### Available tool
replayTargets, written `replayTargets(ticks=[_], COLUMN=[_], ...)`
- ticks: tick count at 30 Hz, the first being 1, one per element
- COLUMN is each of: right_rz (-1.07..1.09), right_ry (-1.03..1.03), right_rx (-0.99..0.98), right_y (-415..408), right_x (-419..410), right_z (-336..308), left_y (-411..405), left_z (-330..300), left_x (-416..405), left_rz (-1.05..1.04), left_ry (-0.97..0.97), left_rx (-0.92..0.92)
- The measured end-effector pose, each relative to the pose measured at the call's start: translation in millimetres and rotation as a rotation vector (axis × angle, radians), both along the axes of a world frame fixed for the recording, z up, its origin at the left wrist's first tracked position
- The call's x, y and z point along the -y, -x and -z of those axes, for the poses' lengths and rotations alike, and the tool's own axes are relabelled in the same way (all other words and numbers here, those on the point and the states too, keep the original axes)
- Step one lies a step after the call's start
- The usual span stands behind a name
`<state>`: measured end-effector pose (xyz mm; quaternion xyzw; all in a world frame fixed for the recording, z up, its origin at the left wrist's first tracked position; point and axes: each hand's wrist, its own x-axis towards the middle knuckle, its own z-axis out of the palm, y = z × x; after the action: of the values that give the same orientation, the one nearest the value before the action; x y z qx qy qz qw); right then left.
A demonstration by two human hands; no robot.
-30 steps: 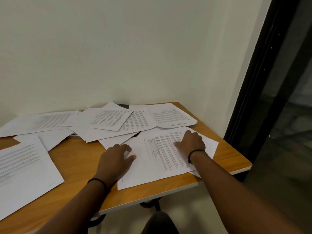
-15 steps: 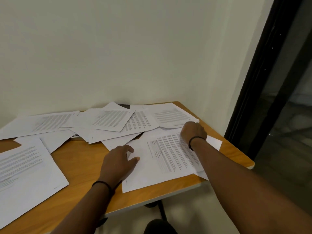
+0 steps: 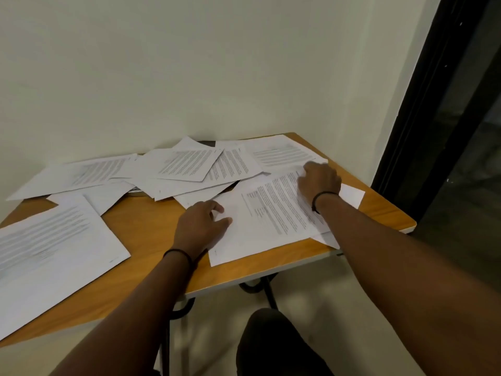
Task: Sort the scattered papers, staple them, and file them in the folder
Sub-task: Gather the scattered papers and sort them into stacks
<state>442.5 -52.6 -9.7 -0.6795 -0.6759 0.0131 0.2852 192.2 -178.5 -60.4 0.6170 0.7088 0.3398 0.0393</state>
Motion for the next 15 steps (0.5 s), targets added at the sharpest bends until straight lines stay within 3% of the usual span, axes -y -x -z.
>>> replayTargets(ticks=[5,9,11,15], right_rz=[-0.114,-0.422,-0.596,-0.845], right_ry=[-0.387,-0.695,-0.817,-0.851], right_rx=[-0.013,-0.031,-0.039,-0.13], right_y=[29,45,54,77], right_x=[18,38,48,69], right_z=[-32,-79,-107,-143], left_y=[6,4,3,8], left_z=[-4,-63,-104,-146], left_x=[10,13,7,4], left_rz=[-0.027,0.077,0.156,0.293], left_ry=[-0.161,-0.336,-0.313,-0.088], left_rx=[0.074,0.123,0.156,0.364])
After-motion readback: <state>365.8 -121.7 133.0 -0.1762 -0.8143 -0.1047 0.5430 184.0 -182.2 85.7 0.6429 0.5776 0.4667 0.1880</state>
